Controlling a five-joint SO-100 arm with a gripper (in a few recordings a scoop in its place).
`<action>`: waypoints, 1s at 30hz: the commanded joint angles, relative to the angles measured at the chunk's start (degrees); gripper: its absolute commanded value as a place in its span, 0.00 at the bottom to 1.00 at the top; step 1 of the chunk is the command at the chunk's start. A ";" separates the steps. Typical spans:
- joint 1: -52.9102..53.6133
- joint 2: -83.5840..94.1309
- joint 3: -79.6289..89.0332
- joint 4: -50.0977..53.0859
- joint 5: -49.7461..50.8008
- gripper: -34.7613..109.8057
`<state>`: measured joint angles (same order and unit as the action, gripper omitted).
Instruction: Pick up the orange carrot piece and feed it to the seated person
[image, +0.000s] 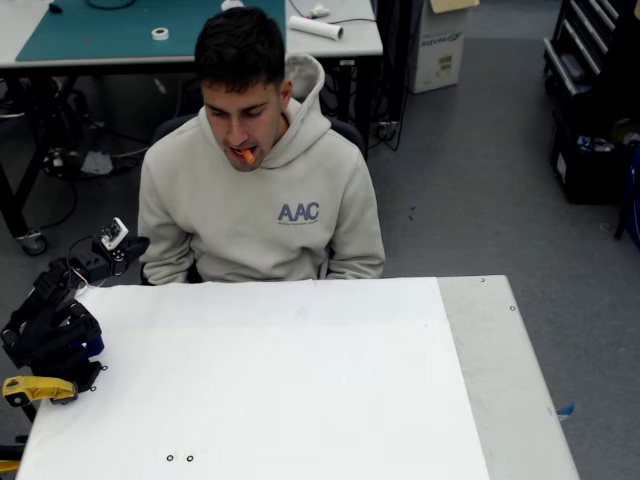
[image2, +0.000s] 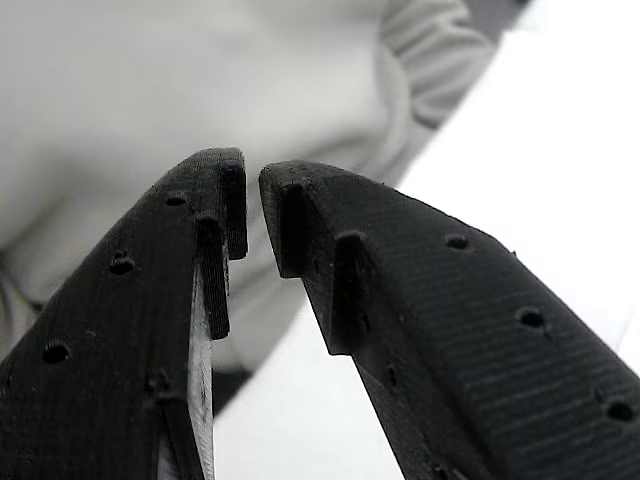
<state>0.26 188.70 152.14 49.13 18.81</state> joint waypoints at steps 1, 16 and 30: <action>0.35 0.53 2.29 0.18 0.18 0.23; 0.88 -0.97 19.42 3.78 -22.94 0.23; 0.62 -0.26 14.77 19.34 -16.88 0.23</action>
<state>0.35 187.73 170.60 67.85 1.14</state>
